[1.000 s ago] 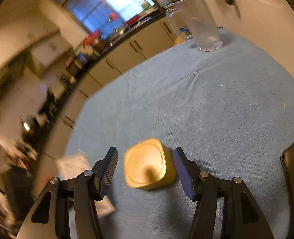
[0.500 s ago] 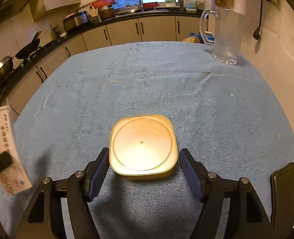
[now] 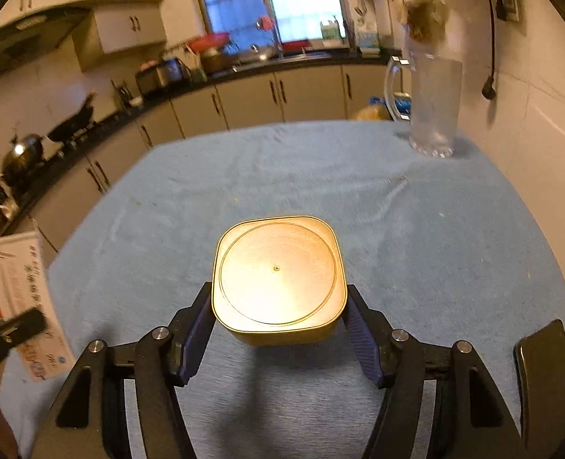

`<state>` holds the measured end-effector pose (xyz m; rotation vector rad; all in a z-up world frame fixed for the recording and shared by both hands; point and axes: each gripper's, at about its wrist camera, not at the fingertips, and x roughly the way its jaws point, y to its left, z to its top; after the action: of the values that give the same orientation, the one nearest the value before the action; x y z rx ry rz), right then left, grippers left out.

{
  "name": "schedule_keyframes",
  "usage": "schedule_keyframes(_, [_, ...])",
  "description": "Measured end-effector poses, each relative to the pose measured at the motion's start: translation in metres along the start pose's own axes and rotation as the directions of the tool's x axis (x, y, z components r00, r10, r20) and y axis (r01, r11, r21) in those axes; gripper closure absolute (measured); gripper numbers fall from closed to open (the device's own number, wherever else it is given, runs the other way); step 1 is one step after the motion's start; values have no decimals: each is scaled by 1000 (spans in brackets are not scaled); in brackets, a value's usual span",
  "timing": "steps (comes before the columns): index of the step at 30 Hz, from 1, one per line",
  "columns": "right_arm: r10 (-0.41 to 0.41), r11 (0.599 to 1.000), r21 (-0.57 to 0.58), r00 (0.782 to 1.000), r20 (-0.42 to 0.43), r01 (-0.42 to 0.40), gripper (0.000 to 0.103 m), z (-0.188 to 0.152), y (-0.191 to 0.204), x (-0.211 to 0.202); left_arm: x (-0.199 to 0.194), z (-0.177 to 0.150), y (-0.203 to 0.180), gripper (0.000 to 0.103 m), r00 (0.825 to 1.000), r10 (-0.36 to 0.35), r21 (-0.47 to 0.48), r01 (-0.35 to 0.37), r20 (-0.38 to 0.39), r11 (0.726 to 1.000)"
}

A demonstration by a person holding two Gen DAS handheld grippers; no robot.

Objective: Collect trash
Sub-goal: 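Grasp the white medicine box with the left tool while the right tool grasps the yellow container, then carry the white medicine box and yellow container over the red basket with both tools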

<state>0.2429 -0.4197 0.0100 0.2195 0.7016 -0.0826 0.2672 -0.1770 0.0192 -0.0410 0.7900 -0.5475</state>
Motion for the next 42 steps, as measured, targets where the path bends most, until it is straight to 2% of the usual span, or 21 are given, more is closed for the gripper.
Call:
schedule_keyframes(9, [80,997,-14,996,29,-80,34,4,20,-18,-21,-7,2,91,999,36,18,-37,32,999])
schedule_keyframes(19, [158,987,-45,987,29,-156,33,-17,68,-47,-47,-18,17,91,996,62,14,-64,68,998])
schedule_keyframes(31, [188,980,-69,982,-5,-187,33,-26,92,-49,-67,-25,35,91,992,77,-16,-76,98,997])
schedule_keyframes(42, [213,970,-114,977,-28,-215,33,-28,127,-48,-94,-31,65,91,986,98,-61,-90,136,994])
